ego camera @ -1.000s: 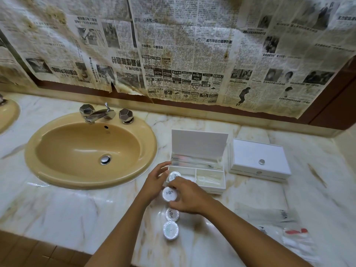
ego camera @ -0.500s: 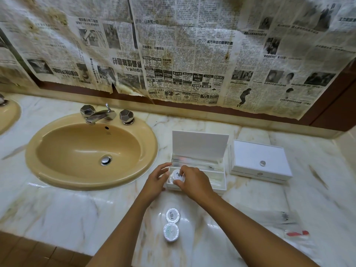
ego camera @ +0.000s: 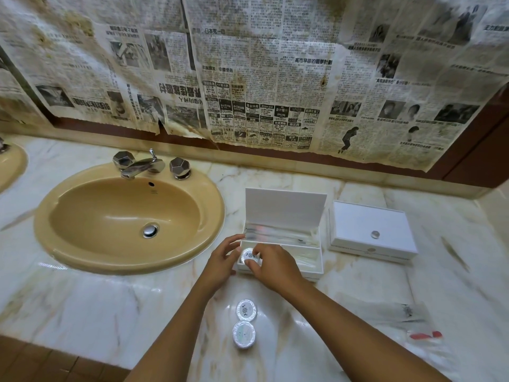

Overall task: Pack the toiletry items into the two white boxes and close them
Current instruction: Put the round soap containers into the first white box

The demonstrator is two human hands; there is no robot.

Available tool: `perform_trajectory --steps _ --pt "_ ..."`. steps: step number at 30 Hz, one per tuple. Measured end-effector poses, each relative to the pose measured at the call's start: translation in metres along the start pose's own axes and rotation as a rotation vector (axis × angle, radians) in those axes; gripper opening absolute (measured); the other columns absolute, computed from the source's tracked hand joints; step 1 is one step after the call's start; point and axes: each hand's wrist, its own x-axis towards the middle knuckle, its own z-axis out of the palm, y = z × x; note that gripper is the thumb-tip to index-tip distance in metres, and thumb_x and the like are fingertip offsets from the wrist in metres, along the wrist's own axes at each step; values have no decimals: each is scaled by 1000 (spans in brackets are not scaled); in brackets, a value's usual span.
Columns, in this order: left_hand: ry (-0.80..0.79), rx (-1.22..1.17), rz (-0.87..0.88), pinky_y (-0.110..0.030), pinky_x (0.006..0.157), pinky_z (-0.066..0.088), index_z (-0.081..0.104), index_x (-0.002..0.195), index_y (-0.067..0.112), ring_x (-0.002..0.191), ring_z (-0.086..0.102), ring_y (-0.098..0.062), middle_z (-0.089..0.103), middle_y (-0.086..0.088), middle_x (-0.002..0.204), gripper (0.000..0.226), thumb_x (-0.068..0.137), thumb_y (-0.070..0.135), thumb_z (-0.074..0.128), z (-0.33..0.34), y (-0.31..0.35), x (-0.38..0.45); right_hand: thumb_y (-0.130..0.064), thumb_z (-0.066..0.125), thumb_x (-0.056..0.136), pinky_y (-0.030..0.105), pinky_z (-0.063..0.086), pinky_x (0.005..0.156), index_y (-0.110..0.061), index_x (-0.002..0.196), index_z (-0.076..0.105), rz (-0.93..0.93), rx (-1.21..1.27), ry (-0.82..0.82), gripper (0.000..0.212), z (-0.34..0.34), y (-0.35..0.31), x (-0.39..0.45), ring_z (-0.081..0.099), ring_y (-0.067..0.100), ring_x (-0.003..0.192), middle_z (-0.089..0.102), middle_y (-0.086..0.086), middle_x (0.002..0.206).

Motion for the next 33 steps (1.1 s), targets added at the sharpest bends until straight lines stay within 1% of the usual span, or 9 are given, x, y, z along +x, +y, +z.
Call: perform_trajectory --steps 5,9,12,15,17,21,25,30,33 --pt "3 2 3 -26 71 53 58 120 41 115 58 -4 61 9 126 29 99 22 51 0 0 0 -37 56 90 33 41 92 -17 117 61 -72 -15 50 34 2 1 -2 53 23 111 61 2 116" --pt "-7 -10 10 -33 74 57 58 121 42 115 60 -12 62 6 126 29 99 24 51 0 -3 1 -25 58 89 34 46 84 -16 112 64 -198 112 133 25 2 -5 -9 58 23 100 62 2 106" --pt "-8 -28 0 -46 82 57 59 120 40 104 65 -20 65 2 121 29 99 22 51 0 -3 2 -23 53 88 37 50 76 -21 106 66 -269 109 21 22 3 -7 -14 62 23 87 66 1 94" --pt "-1 -48 9 -36 72 58 59 122 34 100 64 -13 64 2 119 30 100 16 49 1 -1 0 -24 51 86 33 50 75 -25 103 67 -250 45 -139 23 6 -4 -19 62 22 88 70 -2 92" --pt "3 -38 11 -32 70 57 58 122 35 108 62 -10 62 4 122 30 100 17 49 1 0 0 -23 52 86 31 47 78 -27 107 65 -227 -20 -258 25 8 0 -22 61 20 95 69 -3 98" --pt "-3 -14 0 -24 68 54 56 125 34 108 61 -4 62 5 124 29 100 20 48 1 0 0 -19 58 84 29 43 83 -26 117 62 -230 -120 -422 34 12 6 -25 57 21 108 64 -1 115" --pt "-5 -15 -3 -20 65 52 56 126 33 107 62 -4 62 5 125 30 100 20 48 1 0 0 -20 62 83 33 45 84 -26 124 57 -256 -173 -478 42 15 10 -27 55 24 113 56 3 125" --pt "-2 -15 -6 -21 66 53 55 128 32 108 62 -7 62 4 126 30 101 20 48 1 -1 0 -17 67 77 30 39 71 -27 128 53 -321 -228 -494 53 19 11 -28 56 28 105 54 7 118" --pt "0 -9 -2 -27 72 55 55 126 35 109 62 -7 63 5 125 30 100 21 48 1 -2 1 -15 68 76 27 33 68 -29 128 53 -337 -230 -496 56 21 11 -28 55 28 102 52 7 114"
